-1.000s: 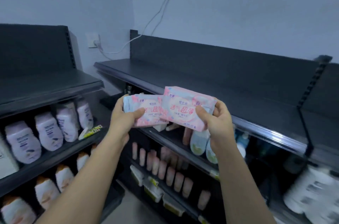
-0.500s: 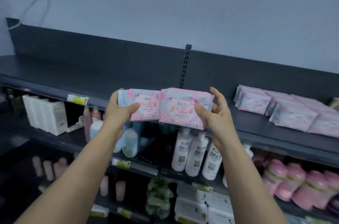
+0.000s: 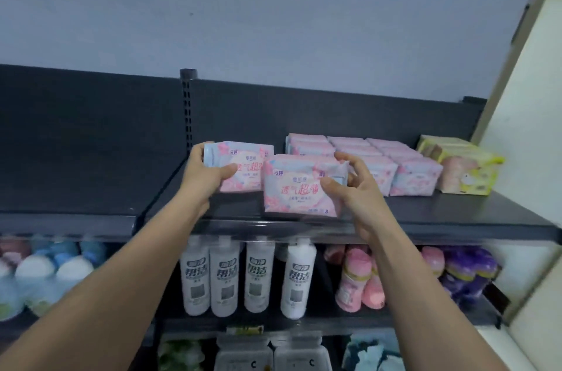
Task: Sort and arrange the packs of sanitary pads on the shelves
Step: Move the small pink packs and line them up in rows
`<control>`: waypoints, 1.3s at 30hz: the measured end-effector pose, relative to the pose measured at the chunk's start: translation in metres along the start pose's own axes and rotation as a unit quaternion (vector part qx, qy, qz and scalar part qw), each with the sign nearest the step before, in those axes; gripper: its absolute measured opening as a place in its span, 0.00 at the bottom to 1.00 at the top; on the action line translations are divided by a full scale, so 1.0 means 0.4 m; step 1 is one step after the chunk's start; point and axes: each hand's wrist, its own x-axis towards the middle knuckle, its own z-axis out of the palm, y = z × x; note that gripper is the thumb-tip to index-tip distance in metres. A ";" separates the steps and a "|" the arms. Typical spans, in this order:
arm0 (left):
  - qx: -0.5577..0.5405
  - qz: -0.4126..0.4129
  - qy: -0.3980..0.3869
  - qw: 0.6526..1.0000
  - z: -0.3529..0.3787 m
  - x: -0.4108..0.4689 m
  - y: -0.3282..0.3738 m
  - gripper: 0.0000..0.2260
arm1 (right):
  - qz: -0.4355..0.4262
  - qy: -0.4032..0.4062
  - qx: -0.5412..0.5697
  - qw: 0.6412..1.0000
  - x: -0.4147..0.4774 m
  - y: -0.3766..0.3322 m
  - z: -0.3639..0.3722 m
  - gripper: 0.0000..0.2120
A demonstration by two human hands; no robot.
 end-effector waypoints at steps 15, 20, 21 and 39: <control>0.032 -0.060 -0.196 0.978 0.287 0.249 -0.142 0.21 | 0.039 -0.027 -0.054 0.997 0.205 0.123 -0.179 0.22; 0.124 -0.023 -0.208 0.970 0.332 0.253 -0.177 0.18 | 0.035 -0.049 -0.103 0.993 0.227 0.150 -0.201 0.24; 0.142 -0.009 -0.201 0.969 0.336 0.251 -0.176 0.18 | 0.032 -0.056 -0.105 0.992 0.230 0.150 -0.203 0.25; 0.149 -0.040 -0.196 0.968 0.347 0.197 -0.149 0.22 | -0.093 0.001 -0.324 0.941 0.259 0.169 -0.196 0.25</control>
